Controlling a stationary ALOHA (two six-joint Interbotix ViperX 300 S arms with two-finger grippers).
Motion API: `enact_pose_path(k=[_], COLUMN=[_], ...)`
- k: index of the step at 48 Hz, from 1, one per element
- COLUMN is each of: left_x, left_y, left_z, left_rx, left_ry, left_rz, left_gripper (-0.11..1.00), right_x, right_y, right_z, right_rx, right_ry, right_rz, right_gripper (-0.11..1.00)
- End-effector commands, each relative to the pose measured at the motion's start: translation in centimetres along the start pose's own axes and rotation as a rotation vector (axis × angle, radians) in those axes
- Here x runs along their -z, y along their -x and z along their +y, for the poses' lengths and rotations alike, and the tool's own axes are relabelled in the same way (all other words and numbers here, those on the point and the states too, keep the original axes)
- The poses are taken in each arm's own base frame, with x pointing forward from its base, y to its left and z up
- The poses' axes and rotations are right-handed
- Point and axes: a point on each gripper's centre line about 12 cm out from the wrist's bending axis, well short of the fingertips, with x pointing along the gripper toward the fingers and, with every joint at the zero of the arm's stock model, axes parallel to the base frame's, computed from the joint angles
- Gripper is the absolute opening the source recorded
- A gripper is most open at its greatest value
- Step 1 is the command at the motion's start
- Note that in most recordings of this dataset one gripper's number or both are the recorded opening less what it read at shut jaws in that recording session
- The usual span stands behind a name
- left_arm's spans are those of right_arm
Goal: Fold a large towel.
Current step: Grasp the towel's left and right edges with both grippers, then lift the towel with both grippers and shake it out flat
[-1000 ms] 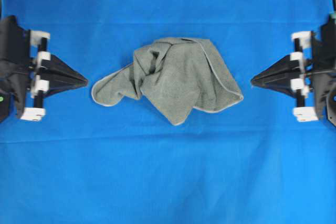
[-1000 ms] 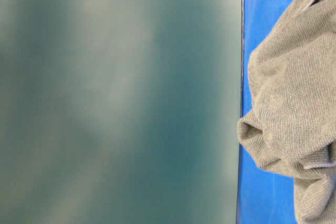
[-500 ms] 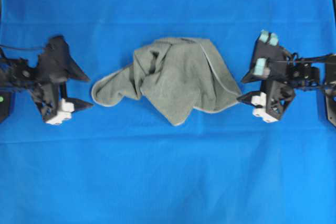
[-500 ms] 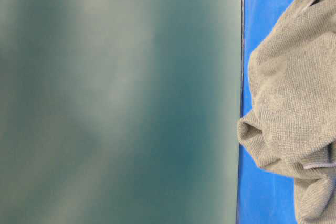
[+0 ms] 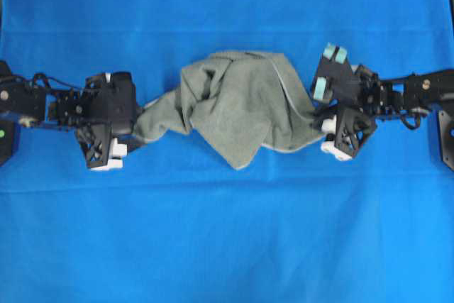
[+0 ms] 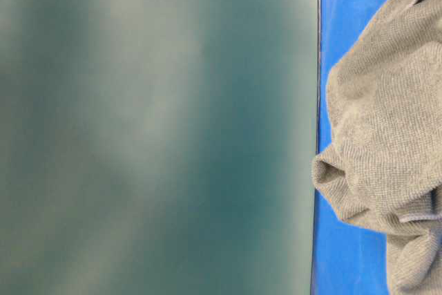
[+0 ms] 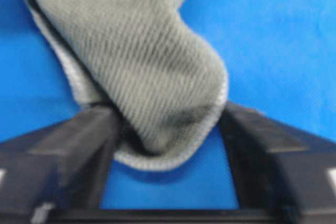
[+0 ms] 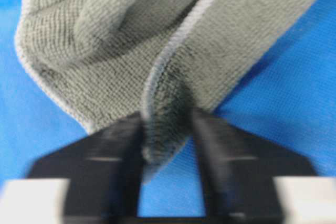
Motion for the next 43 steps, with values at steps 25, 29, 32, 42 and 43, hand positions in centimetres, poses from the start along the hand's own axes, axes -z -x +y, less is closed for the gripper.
enact_pose_path(k=[25, 29, 32, 42, 43], left_x=[-6.9, -8.9, -10.5, -14.5, -14.8], left_y=[7.6, 10.8, 13.9, 23.1, 23.6], left_z=[1.0, 1.3, 1.6, 4.0, 4.3], left_rx=[-0.017, -0.026, -0.038, -0.149, -0.169], left_ry=[-0.014, -0.011, -0.006, -0.024, -0.037], left_rz=[-0.072, -0.144, -0.225, -0.488, -0.500], left_gripper=[0.01, 0.01, 0.01, 0.01, 0.01], right_x=[-5.2, -6.4, -7.3, -10.5, -10.8], right_y=[7.9, 10.7, 13.0, 23.1, 24.1], right_z=[1.8, 2.2, 2.4, 2.1, 1.8], right_rx=[-0.052, -0.067, -0.079, -0.038, -0.017], right_ry=[0.017, 0.025, 0.033, 0.146, 0.157], right_rz=[-0.161, -0.217, -0.273, -0.568, -0.597], right_gripper=[0.00, 0.00, 0.00, 0.00, 0.00])
